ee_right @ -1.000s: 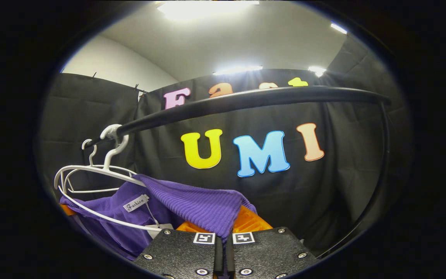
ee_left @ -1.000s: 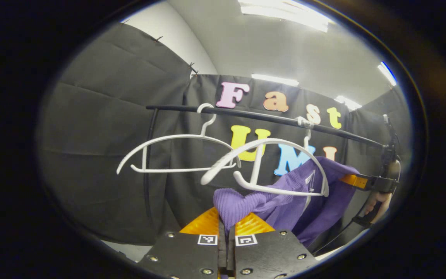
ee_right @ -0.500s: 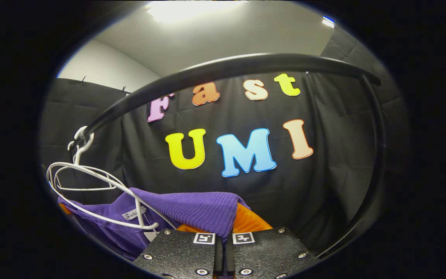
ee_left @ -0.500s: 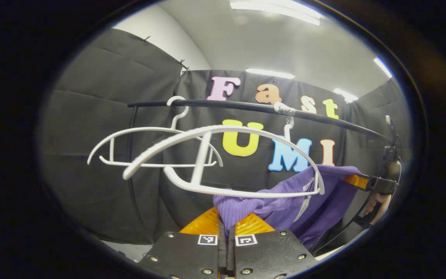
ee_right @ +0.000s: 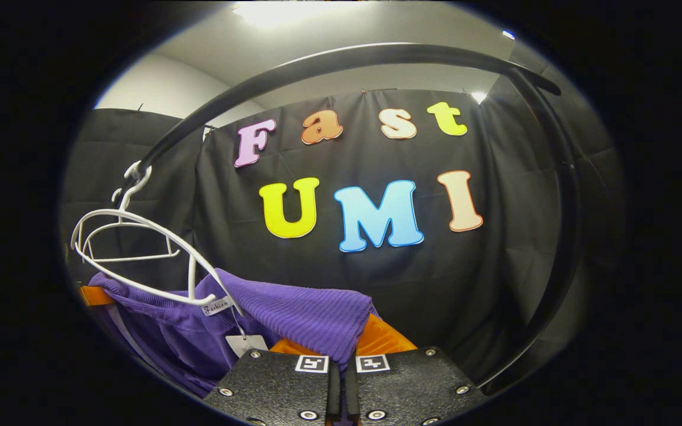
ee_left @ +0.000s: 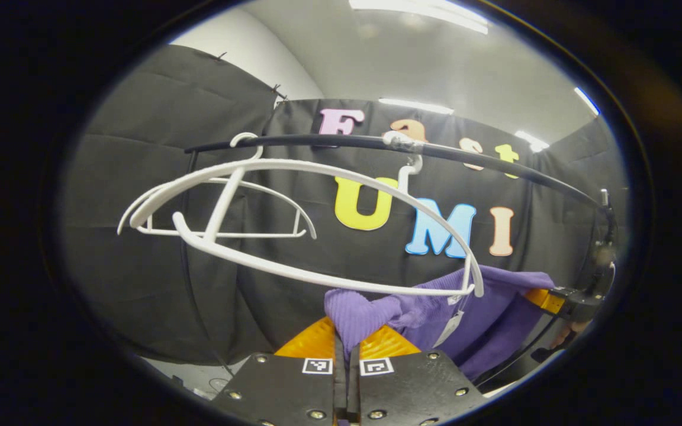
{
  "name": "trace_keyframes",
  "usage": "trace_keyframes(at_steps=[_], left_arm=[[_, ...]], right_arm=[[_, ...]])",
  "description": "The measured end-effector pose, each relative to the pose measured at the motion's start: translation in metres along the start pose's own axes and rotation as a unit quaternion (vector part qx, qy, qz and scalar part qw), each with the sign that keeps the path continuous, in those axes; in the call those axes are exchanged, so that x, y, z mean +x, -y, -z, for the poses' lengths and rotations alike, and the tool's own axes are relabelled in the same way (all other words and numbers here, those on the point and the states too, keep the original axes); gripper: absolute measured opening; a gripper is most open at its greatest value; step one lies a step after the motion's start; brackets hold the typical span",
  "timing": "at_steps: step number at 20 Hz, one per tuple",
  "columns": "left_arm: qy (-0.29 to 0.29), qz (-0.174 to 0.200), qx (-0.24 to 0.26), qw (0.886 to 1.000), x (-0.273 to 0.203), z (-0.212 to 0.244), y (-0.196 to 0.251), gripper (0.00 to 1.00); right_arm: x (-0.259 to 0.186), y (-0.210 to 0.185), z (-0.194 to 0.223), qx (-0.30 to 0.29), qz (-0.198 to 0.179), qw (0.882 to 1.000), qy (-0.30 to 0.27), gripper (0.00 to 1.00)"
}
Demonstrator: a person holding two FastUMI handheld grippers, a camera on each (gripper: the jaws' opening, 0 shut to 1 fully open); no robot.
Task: Grasp the clothes on the hanger with both hands and then place them into the laundry hamper below.
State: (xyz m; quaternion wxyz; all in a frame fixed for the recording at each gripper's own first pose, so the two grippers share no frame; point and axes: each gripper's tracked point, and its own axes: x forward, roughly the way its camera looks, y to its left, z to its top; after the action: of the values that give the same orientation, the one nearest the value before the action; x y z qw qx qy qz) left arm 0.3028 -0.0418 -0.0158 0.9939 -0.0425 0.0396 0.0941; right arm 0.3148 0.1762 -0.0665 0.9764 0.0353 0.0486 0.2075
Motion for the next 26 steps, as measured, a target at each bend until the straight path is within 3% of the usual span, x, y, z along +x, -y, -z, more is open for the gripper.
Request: trace_keyframes(at_steps=[7,12,19,26], left_arm=[[-0.034,0.005,-0.005,0.999,-0.003,0.032,0.018,0.02],[-0.069,0.019,-0.007,0.997,-0.034,0.067,0.015,0.02],[-0.084,0.077,0.002,0.994,-0.071,0.091,-0.018,0.01],[-0.096,0.133,0.016,0.986,-0.118,0.125,-0.071,0.00]], right_arm=[[-0.030,0.030,0.047,-0.010,-0.001,0.998,-0.054,0.03],[-0.068,0.023,0.074,0.005,0.011,0.996,-0.086,0.03],[-0.123,-0.023,0.091,0.007,0.041,0.993,-0.114,0.03],[-0.191,-0.095,0.119,0.010,0.071,0.987,-0.146,0.03]])
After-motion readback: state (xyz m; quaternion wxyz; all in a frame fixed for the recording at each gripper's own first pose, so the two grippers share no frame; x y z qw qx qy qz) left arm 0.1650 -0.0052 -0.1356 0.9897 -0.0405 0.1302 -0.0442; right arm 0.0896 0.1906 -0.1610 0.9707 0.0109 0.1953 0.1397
